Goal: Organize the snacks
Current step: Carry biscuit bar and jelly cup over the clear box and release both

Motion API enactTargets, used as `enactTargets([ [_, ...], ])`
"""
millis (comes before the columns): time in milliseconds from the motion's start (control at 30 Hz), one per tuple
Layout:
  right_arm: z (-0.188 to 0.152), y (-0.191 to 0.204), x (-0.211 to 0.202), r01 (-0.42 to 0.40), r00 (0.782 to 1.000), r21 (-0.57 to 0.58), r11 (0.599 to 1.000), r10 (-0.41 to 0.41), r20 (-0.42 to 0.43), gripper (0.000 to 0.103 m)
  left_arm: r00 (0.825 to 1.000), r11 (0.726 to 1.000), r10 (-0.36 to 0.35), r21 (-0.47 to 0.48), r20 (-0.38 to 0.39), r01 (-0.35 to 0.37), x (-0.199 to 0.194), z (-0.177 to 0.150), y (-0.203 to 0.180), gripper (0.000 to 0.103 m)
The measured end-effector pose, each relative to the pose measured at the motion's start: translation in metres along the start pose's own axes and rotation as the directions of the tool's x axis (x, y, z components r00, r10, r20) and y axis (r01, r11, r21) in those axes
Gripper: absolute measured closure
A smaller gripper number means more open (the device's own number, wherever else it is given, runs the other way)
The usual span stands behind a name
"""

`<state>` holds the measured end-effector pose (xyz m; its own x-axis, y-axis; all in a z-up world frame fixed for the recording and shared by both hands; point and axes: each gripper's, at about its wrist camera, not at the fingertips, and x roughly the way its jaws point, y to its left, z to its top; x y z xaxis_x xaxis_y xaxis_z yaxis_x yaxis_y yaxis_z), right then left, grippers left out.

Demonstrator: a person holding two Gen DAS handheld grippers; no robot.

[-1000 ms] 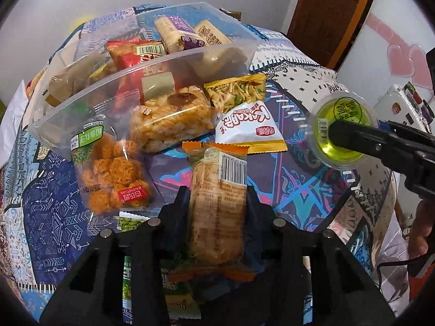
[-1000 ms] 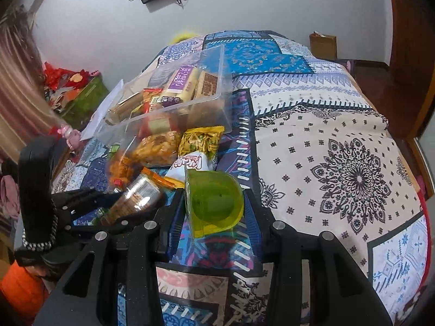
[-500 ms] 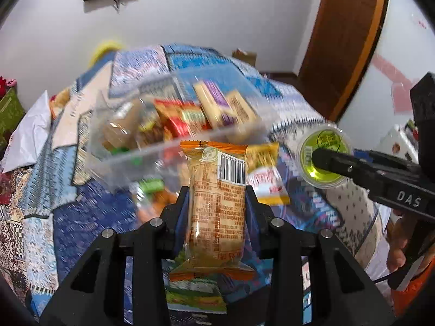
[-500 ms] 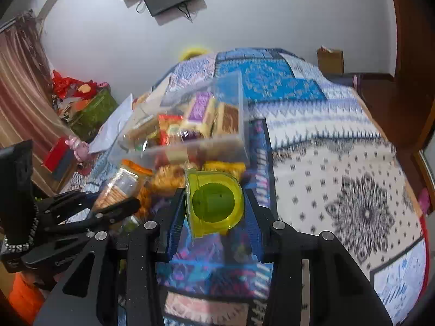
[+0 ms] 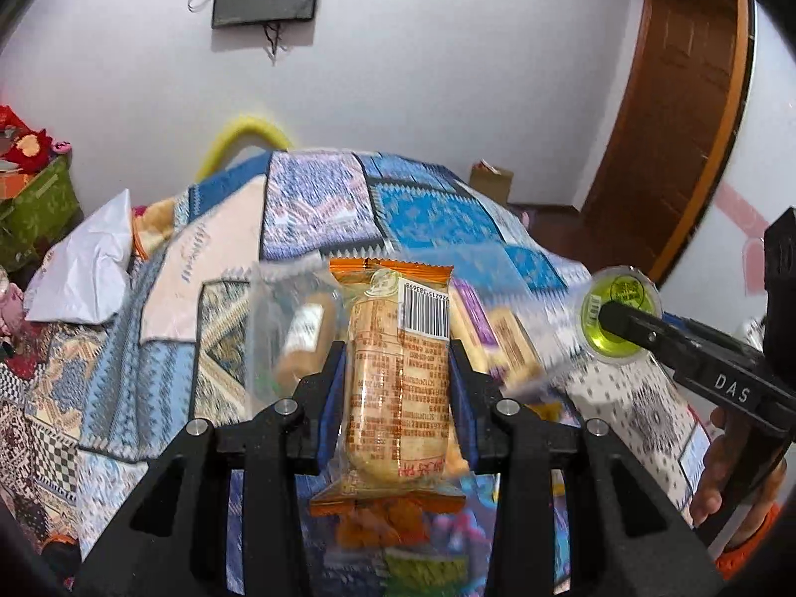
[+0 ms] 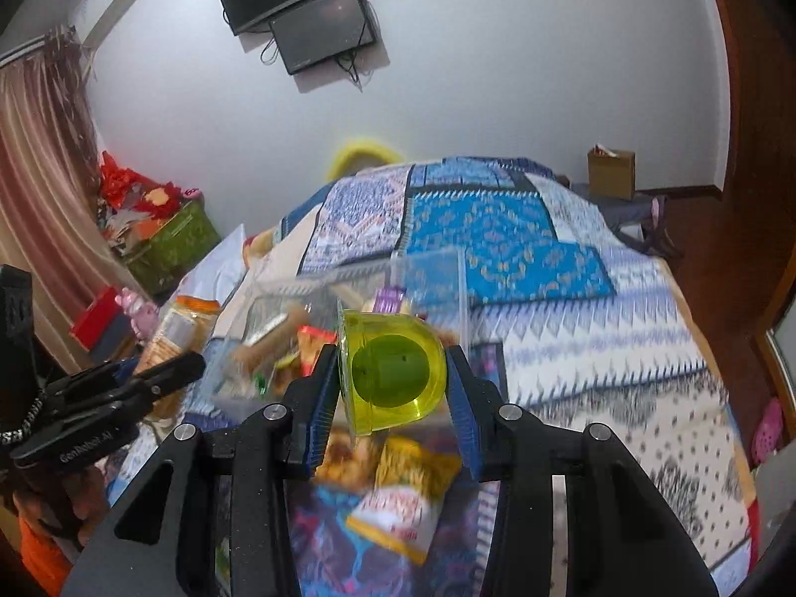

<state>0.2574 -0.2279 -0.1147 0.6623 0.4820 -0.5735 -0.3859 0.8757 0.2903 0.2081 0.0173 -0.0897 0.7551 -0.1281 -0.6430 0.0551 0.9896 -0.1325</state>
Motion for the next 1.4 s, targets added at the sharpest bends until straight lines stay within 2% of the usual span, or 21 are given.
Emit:
enactTargets([
  [167,0.014,-0.001,0.013,0.012,1.0,-0.014,1.0,-0.012,0.013,0.065,1.0,1.0,0.0,-0.009,0.024,0.0,0.012,0.02,0.002,0.065],
  [333,0.024,-0.003,0.034,0.012,1.0,-0.014,1.0,-0.012,0.001,0.065,1.0,1.0,-0.002,-0.01,0.016,0.002,0.035,0.031,0.002,0.065],
  [533,0.031,-0.004,0.063,0.014,0.999,-0.026,1.0,-0.015,-0.034,0.065,0.999,0.999,0.013,-0.028,-0.033,-0.014,0.074,0.036,0.004,0.065],
  [767,0.029,-0.009,0.091,0.052,0.995,-0.041,0.998,-0.055,-0.084,0.065,0.997,0.999,-0.004,-0.041,-0.083,0.0,0.109,0.037,0.0,0.065],
  [1000,0.026,-0.01,0.1,0.096,0.99,-0.099,0.99,-0.106,-0.096,0.065,0.987,0.999,-0.022,-0.04,-0.159,0.015,0.142,0.032,-0.006,0.065],
  [1133,0.025,-0.011,0.104,0.071,0.99,-0.096,0.993,-0.082,-0.118,0.065,0.982,0.999,-0.03,-0.045,-0.188,0.022,0.152,0.025,-0.007,0.065],
  [1400,0.023,-0.008,0.112,0.078,0.986,-0.113,0.99,-0.093,-0.138,0.064,0.979,0.999,-0.002,-0.039,-0.204,-0.006,0.153,0.025,-0.003,0.062],
])
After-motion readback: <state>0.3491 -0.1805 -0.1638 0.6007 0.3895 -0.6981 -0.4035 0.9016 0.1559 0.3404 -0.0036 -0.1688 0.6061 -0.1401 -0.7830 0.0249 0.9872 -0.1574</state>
